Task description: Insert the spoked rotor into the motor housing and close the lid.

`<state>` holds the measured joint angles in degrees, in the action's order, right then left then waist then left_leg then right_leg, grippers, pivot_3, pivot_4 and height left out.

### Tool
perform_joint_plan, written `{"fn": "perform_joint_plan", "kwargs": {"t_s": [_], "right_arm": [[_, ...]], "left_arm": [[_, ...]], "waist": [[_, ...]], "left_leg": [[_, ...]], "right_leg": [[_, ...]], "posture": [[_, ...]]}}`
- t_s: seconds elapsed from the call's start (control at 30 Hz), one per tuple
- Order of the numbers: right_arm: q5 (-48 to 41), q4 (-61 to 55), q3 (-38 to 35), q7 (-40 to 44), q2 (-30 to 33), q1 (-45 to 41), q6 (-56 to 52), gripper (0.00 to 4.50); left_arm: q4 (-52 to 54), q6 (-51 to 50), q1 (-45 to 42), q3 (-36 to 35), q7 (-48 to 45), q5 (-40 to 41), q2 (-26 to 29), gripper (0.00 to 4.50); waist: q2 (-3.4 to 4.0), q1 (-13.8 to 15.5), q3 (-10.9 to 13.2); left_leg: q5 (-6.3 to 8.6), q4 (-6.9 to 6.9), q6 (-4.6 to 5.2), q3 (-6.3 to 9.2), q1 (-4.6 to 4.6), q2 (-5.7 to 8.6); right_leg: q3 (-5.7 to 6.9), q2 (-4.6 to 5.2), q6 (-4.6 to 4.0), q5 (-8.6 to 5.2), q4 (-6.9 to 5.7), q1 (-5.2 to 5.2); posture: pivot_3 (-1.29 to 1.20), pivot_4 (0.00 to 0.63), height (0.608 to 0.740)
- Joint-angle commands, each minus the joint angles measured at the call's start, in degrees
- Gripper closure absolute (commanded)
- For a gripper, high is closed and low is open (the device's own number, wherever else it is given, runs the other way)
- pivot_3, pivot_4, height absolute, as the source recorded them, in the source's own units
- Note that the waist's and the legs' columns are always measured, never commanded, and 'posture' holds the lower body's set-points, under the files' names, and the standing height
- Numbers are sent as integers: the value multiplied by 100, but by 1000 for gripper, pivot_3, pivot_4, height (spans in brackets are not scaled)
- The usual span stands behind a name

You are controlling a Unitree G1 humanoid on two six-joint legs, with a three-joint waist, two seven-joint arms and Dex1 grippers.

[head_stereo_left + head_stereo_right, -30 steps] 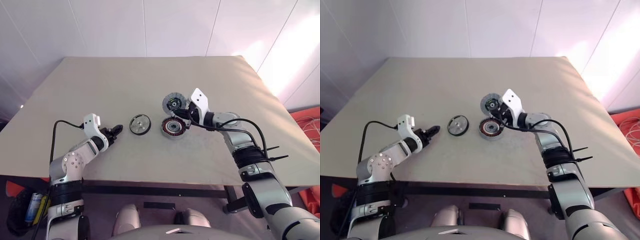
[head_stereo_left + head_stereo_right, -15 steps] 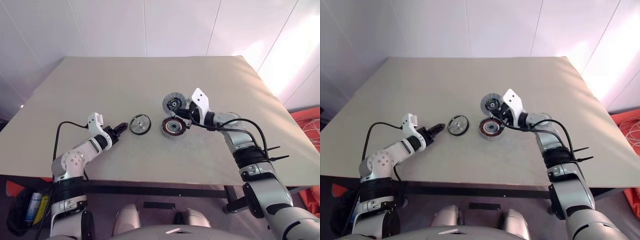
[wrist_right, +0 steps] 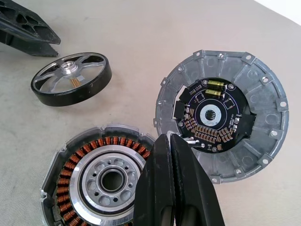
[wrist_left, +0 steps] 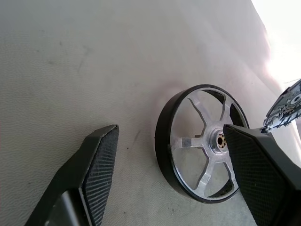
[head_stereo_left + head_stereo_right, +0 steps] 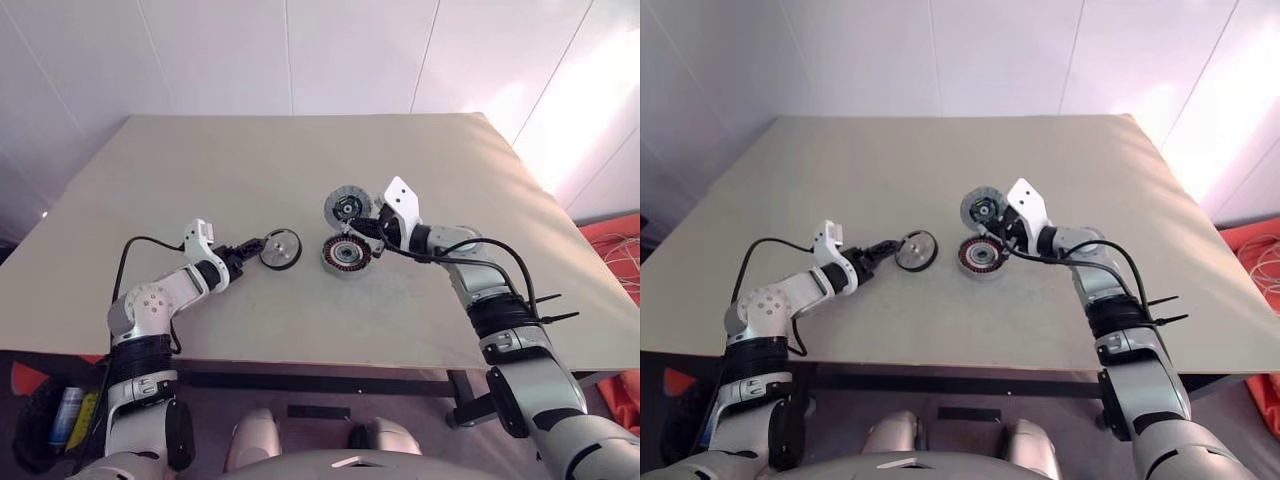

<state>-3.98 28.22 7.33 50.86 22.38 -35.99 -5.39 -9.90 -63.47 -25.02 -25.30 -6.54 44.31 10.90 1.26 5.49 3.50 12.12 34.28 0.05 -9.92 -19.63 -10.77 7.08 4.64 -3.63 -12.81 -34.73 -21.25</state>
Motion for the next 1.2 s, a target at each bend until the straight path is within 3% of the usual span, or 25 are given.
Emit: {"fn": "perform_joint_plan", "kwargs": {"t_s": [0.03, 0.4, 0.53, 0.73, 1.2], "right_arm": [[-82, -278, -122, -45, 34, -66, 103, 4500], [-76, -273, -79, -42, 3, -70, 108, 4500], [-70, -320, -70, -54, 6, -23, 98, 4500], [-67, -341, -69, -73, 4, -6, 82, 4500], [-68, -280, -59, -65, -21, -43, 104, 4500]], "left_arm": [[-491, -303, -157, -198, 341, -50, 30, 697], [-812, -1271, -938, -497, -37, 713, -379, 697], [-454, -1717, -917, -606, -108, 1169, -688, 697], [-181, -1806, -803, -619, 38, 1214, -784, 697], [-47, -1041, -580, -1010, 430, 1223, -967, 697]], "waist": [[0, 3, 0], [-5, 60, 3], [-7, 55, 3], [-7, 22, 3], [-9, 25, 4]], "left_leg": [[0, 0, 0, 0, 9, 0], [4, 1, 10, 6, -23, 13], [-2, 2, 35, 6, -87, 12], [8, 57, 63, 10, -223, 4], [16, 79, 57, 10, -171, 0]], "right_leg": [[0, 0, 0, 0, 0, 7], [0, 8, 2, 2, 12, -4], [0, 7, -38, 16, 3, -71], [0, 4, -49, 13, -41, -197], [0, 7, -38, 17, -41, -135]], "posture": [[0, 0, 740], [0, 0, 740], [0, 0, 740], [0, 0, 740], [0, 0, 740]]}}
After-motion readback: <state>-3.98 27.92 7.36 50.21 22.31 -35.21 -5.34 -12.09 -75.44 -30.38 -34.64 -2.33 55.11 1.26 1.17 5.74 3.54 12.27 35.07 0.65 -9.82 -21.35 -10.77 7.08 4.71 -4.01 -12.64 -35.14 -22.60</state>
